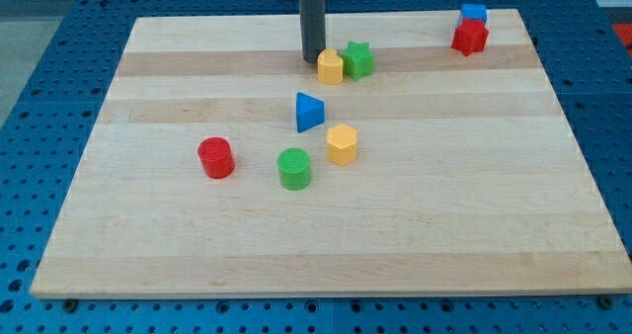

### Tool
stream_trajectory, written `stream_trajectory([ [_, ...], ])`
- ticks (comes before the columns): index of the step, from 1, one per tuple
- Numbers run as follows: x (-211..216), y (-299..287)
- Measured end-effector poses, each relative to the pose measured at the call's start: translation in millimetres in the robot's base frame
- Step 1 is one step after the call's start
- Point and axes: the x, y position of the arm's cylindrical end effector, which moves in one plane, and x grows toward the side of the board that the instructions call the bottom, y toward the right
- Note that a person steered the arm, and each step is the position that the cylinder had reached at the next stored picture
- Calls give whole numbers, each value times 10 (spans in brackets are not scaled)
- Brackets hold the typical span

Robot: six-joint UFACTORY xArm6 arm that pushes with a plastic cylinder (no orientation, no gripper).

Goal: Slide the yellow heart towards the blue triangle

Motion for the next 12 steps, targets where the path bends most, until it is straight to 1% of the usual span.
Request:
stream_trajectory([
  [4, -15, -114],
  [5, 161, -114],
  [6, 616, -114],
  [7, 616, -114],
  [9, -513, -114],
  [10, -563, 130],
  [11, -505, 497],
  [12, -470, 465],
])
